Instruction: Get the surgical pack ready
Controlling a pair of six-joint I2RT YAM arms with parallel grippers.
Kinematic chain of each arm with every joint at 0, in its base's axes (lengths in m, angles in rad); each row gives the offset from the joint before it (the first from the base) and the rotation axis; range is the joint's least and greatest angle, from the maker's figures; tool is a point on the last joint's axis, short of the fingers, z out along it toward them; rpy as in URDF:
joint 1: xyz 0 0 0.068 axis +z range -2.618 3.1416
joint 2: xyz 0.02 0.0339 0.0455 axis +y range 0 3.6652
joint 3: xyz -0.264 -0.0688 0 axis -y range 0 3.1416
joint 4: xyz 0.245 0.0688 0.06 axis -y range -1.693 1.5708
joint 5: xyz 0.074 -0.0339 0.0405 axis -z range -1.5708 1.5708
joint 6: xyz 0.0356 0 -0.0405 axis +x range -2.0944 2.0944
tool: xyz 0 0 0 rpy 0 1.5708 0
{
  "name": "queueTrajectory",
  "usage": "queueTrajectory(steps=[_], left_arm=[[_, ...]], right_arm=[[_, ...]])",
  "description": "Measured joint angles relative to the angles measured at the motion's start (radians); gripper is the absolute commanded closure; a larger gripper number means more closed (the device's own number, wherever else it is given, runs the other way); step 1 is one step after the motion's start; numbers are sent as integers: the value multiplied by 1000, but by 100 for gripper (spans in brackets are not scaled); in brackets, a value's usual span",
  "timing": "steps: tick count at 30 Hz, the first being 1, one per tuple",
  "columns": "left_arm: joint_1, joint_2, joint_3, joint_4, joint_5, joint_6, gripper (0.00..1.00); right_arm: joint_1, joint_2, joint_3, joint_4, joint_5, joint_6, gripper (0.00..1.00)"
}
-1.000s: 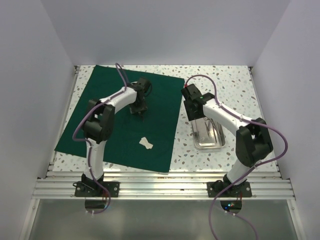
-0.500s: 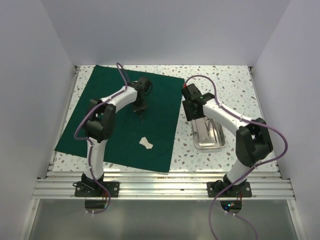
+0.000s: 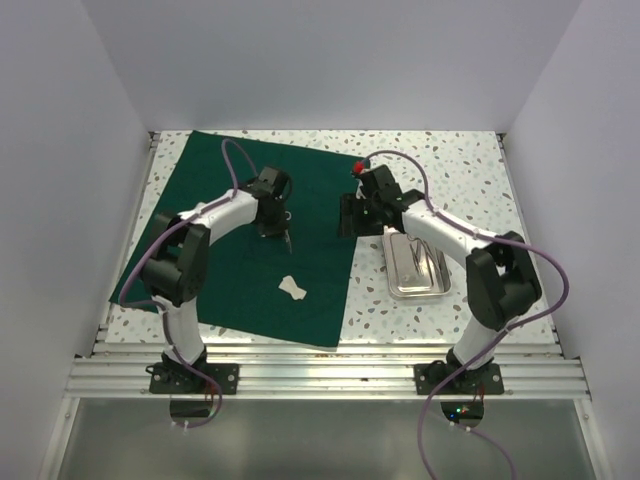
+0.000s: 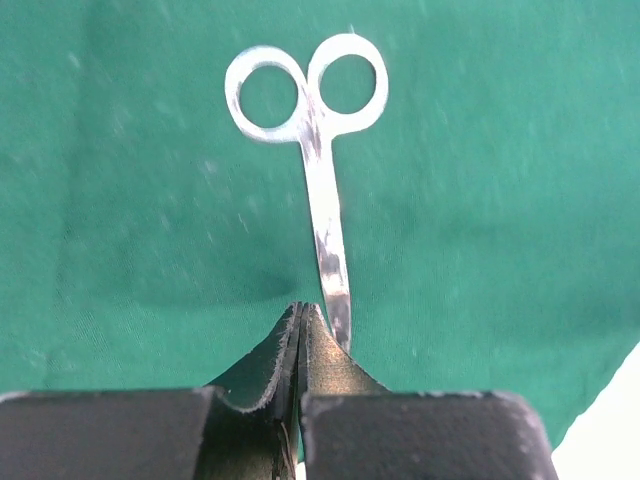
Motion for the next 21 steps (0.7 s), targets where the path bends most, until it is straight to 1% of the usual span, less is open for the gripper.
queueTrajectory(steps=[3, 6, 7, 8, 9, 10, 11, 13, 15, 21], left_arm=[[-1, -43, -52, 26, 42, 17, 100], [-1, -69, -89, 38, 60, 26, 100], [-1, -73, -92, 38, 58, 27, 87], [-1, -75, -93, 39, 54, 35, 77], [-1, -75, -93, 39, 46, 39, 70], [-1, -75, -93, 40, 33, 39, 60], [-1, -75, -93, 41, 19, 43, 57], [0, -74, -82, 37, -6, 42, 57], [2, -61, -40, 24, -23, 42, 59], [29, 46, 154, 20, -49, 45, 69]], right_arm=[[0, 43, -14, 100, -98, 79, 37], [1, 81, -28, 164, -161, 137, 37], [1, 92, -31, 176, -177, 152, 37], [1, 97, -34, 186, -186, 165, 37], [1, 98, -35, 190, -191, 172, 37], [1, 98, -35, 193, -195, 175, 37], [1, 97, -35, 198, -196, 176, 37], [1, 97, -35, 198, -196, 174, 37], [1, 93, -39, 195, -194, 168, 37], [0, 38, -76, 172, -153, 123, 36]])
